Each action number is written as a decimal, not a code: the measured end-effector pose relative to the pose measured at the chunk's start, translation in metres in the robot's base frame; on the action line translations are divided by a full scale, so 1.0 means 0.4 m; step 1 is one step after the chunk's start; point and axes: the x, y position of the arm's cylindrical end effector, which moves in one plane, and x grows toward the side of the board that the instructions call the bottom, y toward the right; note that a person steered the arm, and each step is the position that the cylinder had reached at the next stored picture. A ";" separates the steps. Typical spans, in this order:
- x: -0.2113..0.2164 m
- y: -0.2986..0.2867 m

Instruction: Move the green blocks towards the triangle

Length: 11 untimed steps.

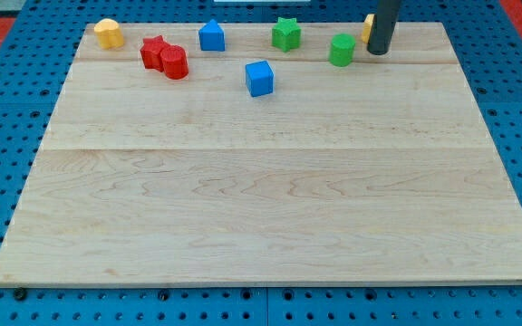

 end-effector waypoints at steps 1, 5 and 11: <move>-0.025 -0.111; -0.154 -0.366; -0.140 -0.176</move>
